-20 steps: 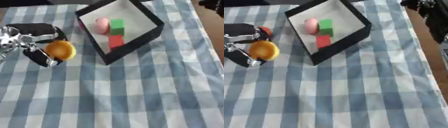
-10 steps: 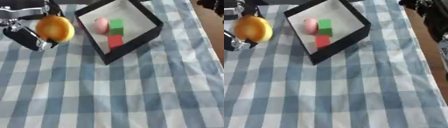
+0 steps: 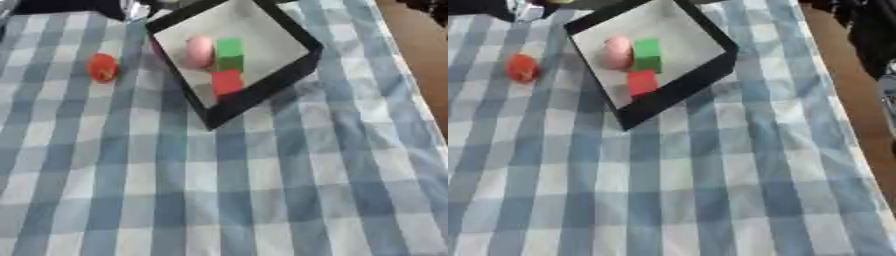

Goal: Pick up objects on the table and place them in the box.

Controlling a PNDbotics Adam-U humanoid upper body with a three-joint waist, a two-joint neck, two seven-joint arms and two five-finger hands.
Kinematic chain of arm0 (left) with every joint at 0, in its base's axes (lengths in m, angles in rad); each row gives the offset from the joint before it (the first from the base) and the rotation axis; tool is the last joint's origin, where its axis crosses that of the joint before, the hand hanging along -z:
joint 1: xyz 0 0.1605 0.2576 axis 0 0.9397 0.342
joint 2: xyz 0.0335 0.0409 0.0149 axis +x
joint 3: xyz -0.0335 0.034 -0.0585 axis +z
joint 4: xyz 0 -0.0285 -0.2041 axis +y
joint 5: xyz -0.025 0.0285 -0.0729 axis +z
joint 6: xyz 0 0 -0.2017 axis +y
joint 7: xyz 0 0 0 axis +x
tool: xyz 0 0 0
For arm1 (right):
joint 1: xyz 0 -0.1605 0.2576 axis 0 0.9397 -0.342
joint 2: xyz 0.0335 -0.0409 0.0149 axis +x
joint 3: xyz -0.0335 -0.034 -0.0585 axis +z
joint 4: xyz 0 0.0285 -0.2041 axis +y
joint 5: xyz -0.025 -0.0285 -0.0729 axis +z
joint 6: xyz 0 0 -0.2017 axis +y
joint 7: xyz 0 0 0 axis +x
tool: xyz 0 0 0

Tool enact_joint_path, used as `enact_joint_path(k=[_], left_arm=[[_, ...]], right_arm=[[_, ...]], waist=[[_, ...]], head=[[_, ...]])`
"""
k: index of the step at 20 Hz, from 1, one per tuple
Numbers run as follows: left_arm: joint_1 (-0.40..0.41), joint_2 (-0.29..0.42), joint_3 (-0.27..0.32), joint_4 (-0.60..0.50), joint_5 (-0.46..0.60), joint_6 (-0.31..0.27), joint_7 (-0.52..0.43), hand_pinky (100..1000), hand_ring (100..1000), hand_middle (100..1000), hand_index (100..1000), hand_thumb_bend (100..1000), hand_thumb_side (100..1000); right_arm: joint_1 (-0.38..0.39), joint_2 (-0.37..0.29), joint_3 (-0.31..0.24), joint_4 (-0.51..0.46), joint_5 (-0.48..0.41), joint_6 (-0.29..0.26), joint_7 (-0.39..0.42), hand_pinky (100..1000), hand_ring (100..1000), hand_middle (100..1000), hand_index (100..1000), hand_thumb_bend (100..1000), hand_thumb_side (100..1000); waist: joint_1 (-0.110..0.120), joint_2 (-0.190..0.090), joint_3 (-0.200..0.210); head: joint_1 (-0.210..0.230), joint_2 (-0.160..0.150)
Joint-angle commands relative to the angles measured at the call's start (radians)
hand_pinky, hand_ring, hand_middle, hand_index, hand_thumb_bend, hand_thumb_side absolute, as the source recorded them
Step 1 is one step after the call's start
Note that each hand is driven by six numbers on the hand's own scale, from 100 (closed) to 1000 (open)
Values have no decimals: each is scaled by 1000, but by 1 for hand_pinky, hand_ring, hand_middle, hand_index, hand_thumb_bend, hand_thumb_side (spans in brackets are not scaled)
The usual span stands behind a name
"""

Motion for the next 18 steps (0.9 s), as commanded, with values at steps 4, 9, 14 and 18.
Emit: enact_joint_path(k=[4, 9, 14, 18], left_arm=[[-80, -175, 58, 341, -202, -153, 92, 728, 703, 629, 723, 289, 119], [-94, -266, 108, 532, -343, -233, 159, 739, 712, 641, 727, 363, 172], [-91, -303, 157, 640, -409, -283, 209, 747, 722, 655, 735, 439, 219], [-88, -311, 172, 668, -421, -305, 229, 756, 737, 683, 759, 508, 270]], right_arm=[[-37, 0, -4, -24, -10, -5, -4, 920, 773, 750, 741, 100, 674], [-52, 13, -2, -25, -15, -3, -5, 920, 773, 750, 741, 100, 671], [-59, 22, 1, -24, -18, 0, -5, 920, 773, 750, 741, 100, 677], [-57, 25, 2, -23, -16, 3, -4, 920, 772, 750, 741, 100, 682]], waist=[[-7, -37, -15], [-8, -32, -29], [-6, -30, -37], [-5, -29, -39]], head=[[24, -19], [32, -27], [31, -30], [28, -28]])
